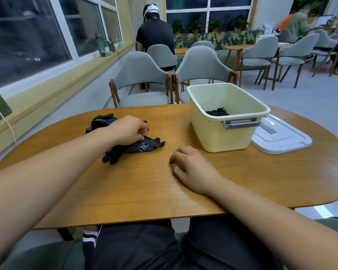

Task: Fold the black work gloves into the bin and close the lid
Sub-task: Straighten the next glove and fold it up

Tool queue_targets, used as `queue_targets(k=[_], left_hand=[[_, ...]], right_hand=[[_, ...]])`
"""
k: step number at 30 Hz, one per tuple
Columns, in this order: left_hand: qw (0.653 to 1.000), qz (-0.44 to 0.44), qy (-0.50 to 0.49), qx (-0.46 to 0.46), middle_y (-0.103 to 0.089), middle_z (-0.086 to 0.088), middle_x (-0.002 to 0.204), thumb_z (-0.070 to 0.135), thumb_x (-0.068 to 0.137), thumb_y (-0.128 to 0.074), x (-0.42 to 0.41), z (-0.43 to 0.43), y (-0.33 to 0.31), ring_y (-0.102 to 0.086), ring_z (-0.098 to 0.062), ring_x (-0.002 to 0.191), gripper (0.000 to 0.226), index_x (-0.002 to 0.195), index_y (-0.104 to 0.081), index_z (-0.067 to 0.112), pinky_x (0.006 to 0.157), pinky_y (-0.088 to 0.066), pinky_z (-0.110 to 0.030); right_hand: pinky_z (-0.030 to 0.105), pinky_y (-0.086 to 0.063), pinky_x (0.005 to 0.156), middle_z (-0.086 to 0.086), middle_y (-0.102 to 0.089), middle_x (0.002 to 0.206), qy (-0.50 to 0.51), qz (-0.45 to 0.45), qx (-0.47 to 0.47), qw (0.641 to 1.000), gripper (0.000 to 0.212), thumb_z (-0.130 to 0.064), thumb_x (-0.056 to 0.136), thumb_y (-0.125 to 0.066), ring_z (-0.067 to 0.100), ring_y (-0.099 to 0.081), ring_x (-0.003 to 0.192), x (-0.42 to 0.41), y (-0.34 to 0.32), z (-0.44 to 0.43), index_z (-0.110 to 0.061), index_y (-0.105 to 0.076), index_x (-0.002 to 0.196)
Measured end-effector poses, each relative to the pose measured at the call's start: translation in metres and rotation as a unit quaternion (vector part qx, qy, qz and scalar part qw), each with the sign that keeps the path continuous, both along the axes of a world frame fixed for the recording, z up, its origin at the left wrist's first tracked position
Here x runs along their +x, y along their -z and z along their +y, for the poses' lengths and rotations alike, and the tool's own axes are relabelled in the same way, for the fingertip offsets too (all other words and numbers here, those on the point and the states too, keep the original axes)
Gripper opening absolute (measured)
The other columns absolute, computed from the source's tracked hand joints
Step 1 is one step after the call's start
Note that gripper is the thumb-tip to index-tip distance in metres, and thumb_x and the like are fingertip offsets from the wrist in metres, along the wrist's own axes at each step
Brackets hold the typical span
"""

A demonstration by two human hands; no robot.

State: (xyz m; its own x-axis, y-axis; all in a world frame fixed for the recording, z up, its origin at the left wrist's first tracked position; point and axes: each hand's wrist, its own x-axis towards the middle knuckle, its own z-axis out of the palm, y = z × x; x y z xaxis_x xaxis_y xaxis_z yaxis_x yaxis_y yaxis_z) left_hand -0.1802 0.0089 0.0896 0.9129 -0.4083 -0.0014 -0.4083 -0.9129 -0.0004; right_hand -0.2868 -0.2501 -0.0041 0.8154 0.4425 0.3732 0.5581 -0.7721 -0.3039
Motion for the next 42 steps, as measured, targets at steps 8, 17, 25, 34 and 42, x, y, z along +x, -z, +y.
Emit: queue_targets(k=[8,17,25,34,42], left_hand=[[0.984,-0.012,-0.058,-0.169,-0.071,0.008,0.103,0.028,0.102,-0.07,-0.011,0.004,-0.032,-0.065,-0.015,0.099,0.004,0.102,-0.067,0.028,0.076,-0.045,-0.029],[0.891,0.097,-0.099,-0.432,-0.069,0.003,0.093,0.024,0.105,-0.065,-0.037,-0.01,-0.043,-0.061,-0.015,0.084,0.002,0.104,-0.066,0.026,0.08,-0.052,-0.035],[0.886,0.047,-0.109,-0.448,-0.069,0.004,0.082,0.031,0.108,-0.059,-0.083,-0.028,-0.035,-0.058,-0.013,0.073,0.007,0.108,-0.063,0.026,0.07,-0.05,-0.036],[0.768,0.118,-0.122,-0.617,-0.059,0.01,0.064,0.015,0.111,-0.055,-0.116,-0.035,0.014,-0.045,-0.006,0.049,0.003,0.108,-0.057,0.015,0.05,-0.038,-0.026],[0.748,0.175,-0.141,-0.624,-0.064,0.008,0.07,0.016,0.11,-0.059,-0.135,-0.032,0.05,-0.049,-0.009,0.06,0.019,0.129,-0.057,0.018,0.061,-0.043,-0.029]], right_hand=[[0.042,-0.049,0.092,-0.003,-0.06,0.112,0.006,-0.013,-0.013,1.0,0.017,-0.032,0.102,-0.058,0.021,-0.054,0.103,0.001,0.003,0.002,-0.022,-0.068,0.112],[0.046,-0.049,0.092,-0.004,-0.061,0.111,0.0,-0.008,-0.007,1.0,0.021,-0.04,0.103,-0.055,0.023,-0.057,0.103,0.002,0.004,0.001,-0.025,-0.068,0.11],[0.037,-0.047,0.103,-0.005,-0.065,0.13,-0.069,0.004,0.014,0.997,0.038,-0.038,0.112,-0.049,0.02,-0.06,0.12,-0.006,0.0,0.004,-0.028,-0.057,0.148],[0.028,-0.045,0.097,-0.003,-0.068,0.14,-0.078,0.111,0.1,0.986,0.038,-0.024,0.107,-0.062,0.012,-0.062,0.12,0.003,-0.006,0.014,-0.024,-0.054,0.144],[0.047,-0.051,0.107,0.005,-0.068,0.132,-0.004,0.132,0.083,0.988,0.029,-0.029,0.101,-0.063,0.031,-0.062,0.124,0.026,-0.004,0.007,-0.025,-0.066,0.13]])
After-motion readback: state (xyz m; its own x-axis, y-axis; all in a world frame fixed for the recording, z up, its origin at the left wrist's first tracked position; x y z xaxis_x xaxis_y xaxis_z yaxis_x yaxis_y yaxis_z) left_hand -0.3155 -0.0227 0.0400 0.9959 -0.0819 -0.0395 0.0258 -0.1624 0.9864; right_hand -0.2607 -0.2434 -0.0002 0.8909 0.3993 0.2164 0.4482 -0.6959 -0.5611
